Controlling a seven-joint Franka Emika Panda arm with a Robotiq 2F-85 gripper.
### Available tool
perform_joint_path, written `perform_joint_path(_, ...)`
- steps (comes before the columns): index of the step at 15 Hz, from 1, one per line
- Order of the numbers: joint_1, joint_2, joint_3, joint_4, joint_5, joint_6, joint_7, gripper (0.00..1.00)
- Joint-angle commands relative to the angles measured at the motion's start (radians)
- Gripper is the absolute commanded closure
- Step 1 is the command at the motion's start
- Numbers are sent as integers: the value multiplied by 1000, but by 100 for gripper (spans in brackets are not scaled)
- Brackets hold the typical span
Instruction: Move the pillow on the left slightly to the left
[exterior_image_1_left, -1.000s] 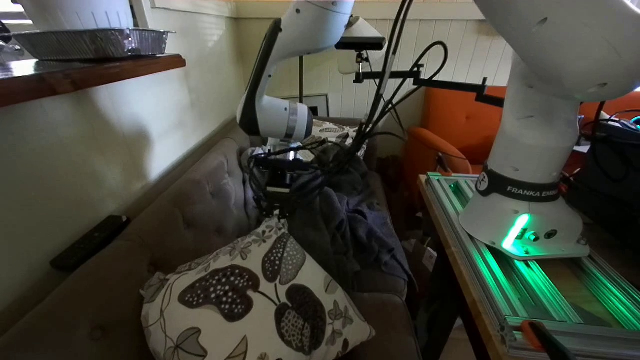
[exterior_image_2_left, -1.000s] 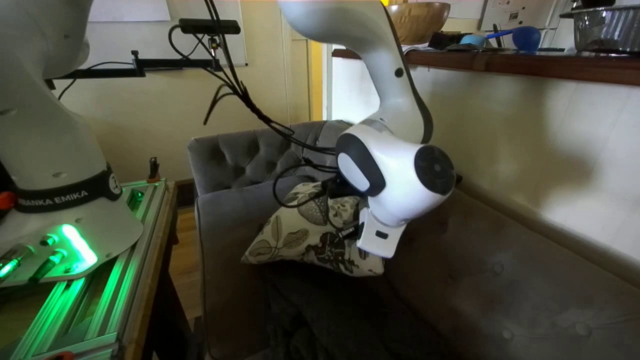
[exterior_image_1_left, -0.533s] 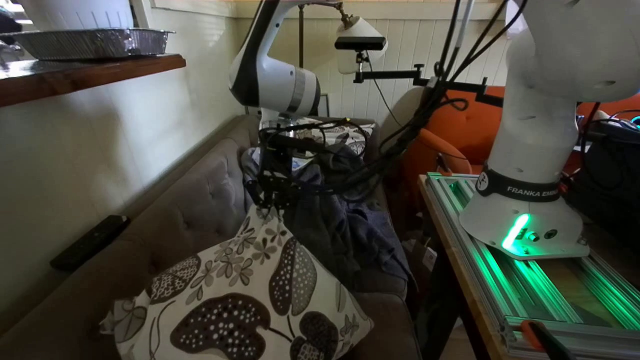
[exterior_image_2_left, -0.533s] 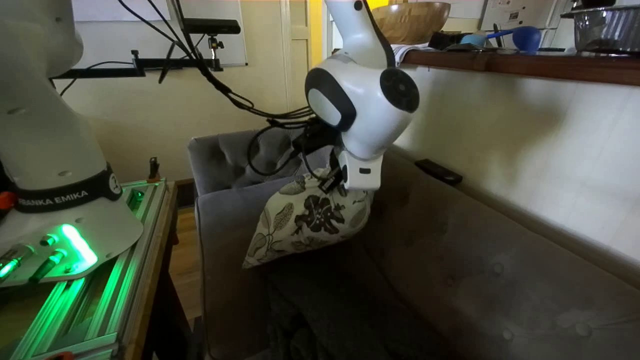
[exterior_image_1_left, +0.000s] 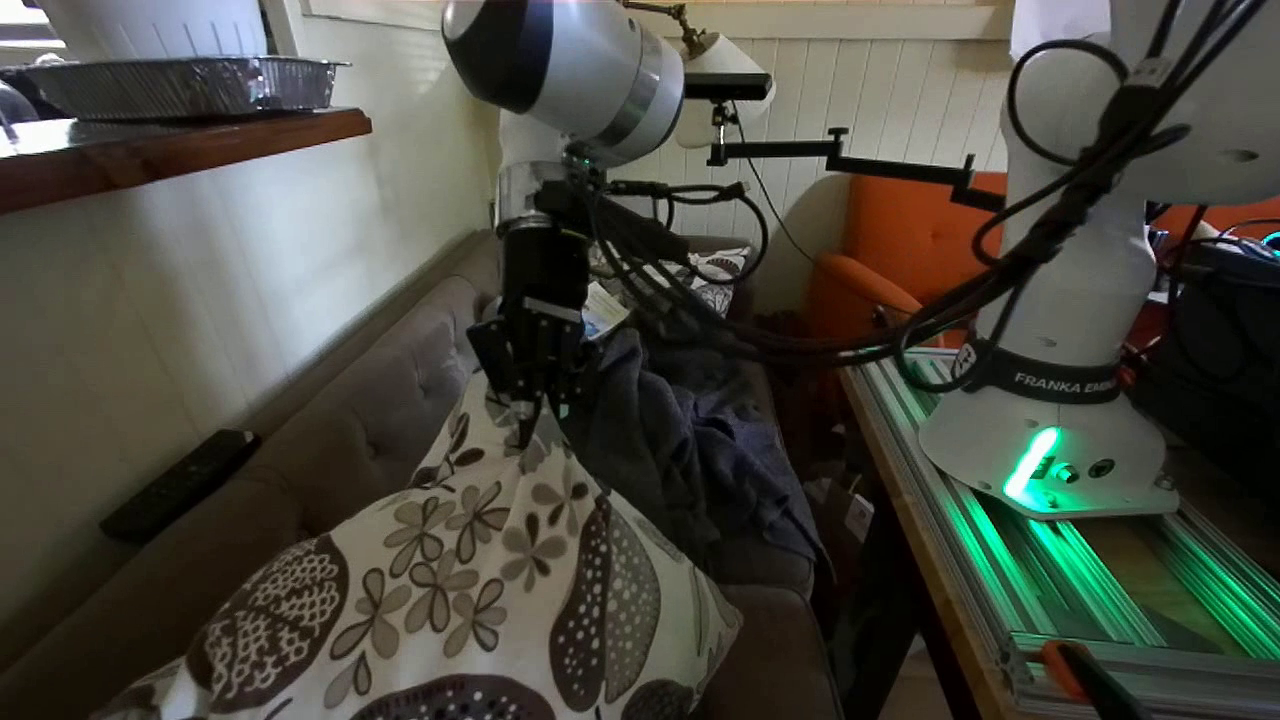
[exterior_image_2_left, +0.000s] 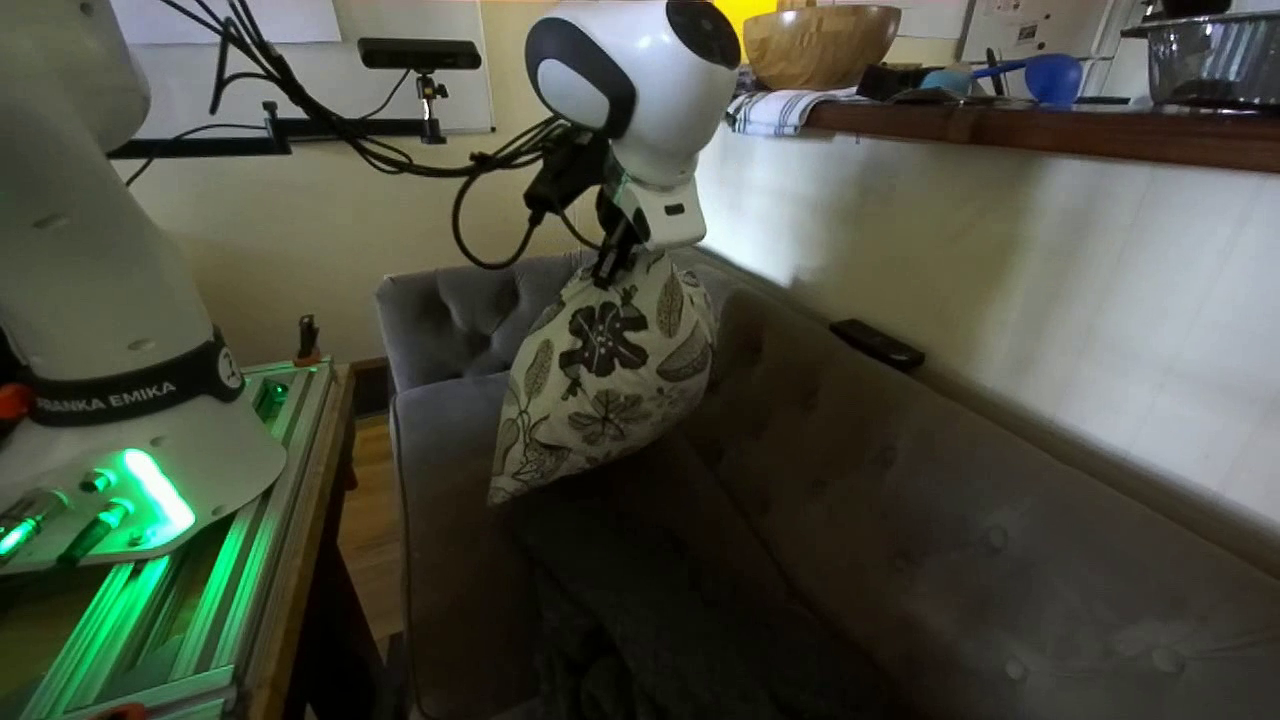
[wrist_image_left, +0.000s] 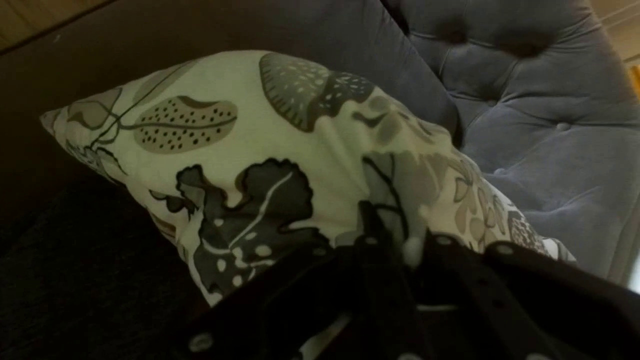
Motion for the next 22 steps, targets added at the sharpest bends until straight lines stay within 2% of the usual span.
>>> perform_joint_path(1,2,-17,5,-10,-3,-2,2,86)
perform_joint_path(3,0,-26,3,-21,-3,-2,-6,86)
perform_joint_path(4,-2,-26,1,-23,-3,-2,-10,96)
perform_joint_path(5,-6,-10,6,-3,21,-25,-60,96)
perform_joint_path(7,13,36,40,72,38,-62,-133,96)
perform_joint_path(11,91,85,132,210,6,-53,-128,96)
perform_joint_path(15,164,163,206,421,-10,-45,-149,96)
perform_joint_path(19,193,234,231,652,-84,-98,-200,96)
perform_joint_path(20,184,250,233,687,-89,-125,-235,96)
perform_joint_path(22,177,275,207,704,-134,-135,-203,96)
